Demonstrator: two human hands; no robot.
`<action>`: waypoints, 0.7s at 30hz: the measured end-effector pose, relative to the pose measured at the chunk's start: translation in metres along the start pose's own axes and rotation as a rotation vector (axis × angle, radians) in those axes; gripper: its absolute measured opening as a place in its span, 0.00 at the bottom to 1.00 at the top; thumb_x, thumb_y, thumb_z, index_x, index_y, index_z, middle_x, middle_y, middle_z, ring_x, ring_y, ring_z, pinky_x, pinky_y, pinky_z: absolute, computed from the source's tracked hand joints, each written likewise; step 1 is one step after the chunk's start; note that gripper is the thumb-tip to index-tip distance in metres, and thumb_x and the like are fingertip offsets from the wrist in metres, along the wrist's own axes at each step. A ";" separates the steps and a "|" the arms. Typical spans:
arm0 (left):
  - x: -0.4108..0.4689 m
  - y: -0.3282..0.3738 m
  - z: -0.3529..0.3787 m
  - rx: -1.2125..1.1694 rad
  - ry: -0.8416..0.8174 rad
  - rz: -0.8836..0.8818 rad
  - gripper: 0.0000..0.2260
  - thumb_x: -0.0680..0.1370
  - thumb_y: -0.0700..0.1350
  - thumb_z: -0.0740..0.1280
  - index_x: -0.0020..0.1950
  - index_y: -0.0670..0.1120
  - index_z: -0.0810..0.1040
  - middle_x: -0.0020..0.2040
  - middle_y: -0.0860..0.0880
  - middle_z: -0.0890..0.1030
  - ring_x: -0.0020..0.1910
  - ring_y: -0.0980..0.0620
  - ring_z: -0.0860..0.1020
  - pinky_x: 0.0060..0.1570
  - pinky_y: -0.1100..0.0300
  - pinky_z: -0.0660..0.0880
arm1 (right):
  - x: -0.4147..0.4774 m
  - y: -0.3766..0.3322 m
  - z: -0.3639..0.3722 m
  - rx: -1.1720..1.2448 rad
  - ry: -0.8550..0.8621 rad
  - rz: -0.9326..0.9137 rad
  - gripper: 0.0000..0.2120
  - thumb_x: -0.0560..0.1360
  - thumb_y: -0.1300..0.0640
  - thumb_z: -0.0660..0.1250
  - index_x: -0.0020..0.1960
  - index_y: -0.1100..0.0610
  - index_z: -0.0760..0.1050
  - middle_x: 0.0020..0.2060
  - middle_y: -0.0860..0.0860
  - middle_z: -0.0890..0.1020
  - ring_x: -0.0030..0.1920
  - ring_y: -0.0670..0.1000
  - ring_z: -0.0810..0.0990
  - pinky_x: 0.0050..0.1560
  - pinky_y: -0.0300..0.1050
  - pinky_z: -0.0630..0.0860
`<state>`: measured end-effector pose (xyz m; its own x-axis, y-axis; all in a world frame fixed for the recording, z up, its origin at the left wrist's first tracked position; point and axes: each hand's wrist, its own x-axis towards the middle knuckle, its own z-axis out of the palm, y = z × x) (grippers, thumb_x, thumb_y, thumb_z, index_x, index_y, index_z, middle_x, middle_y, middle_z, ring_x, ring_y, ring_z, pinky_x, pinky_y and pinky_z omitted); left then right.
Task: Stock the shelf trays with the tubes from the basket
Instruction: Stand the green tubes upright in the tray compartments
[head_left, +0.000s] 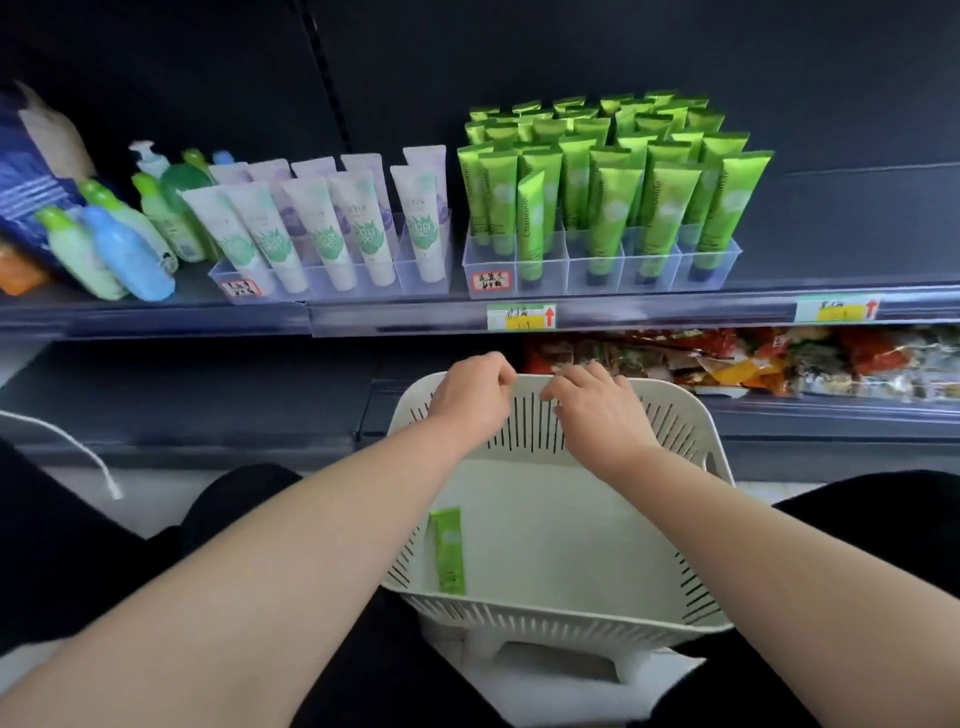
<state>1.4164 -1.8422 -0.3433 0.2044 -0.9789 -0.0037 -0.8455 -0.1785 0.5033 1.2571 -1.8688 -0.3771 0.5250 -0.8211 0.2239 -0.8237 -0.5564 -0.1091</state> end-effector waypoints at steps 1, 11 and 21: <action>-0.002 -0.006 0.007 0.043 -0.056 -0.043 0.10 0.78 0.40 0.62 0.54 0.50 0.79 0.55 0.51 0.80 0.54 0.47 0.78 0.53 0.54 0.75 | -0.006 -0.001 0.007 0.013 -0.025 -0.002 0.18 0.75 0.61 0.63 0.62 0.47 0.73 0.60 0.46 0.75 0.61 0.52 0.70 0.55 0.48 0.67; -0.024 -0.070 0.074 0.466 -0.562 -0.276 0.11 0.75 0.32 0.60 0.55 0.38 0.77 0.55 0.41 0.79 0.51 0.43 0.79 0.42 0.57 0.72 | -0.049 0.005 0.071 0.187 -0.311 -0.046 0.13 0.78 0.58 0.61 0.62 0.48 0.73 0.61 0.46 0.74 0.62 0.50 0.69 0.58 0.46 0.66; -0.039 -0.099 0.119 0.492 -0.620 -0.268 0.20 0.75 0.32 0.59 0.67 0.39 0.65 0.58 0.40 0.75 0.56 0.41 0.76 0.47 0.53 0.74 | -0.049 0.012 0.099 0.218 -0.460 -0.044 0.14 0.78 0.59 0.60 0.61 0.49 0.73 0.61 0.47 0.75 0.62 0.51 0.68 0.57 0.47 0.65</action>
<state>1.4333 -1.7983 -0.4959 0.2422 -0.7491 -0.6166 -0.9552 -0.2954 -0.0165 1.2428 -1.8478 -0.4855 0.6385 -0.7401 -0.2111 -0.7606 -0.5649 -0.3201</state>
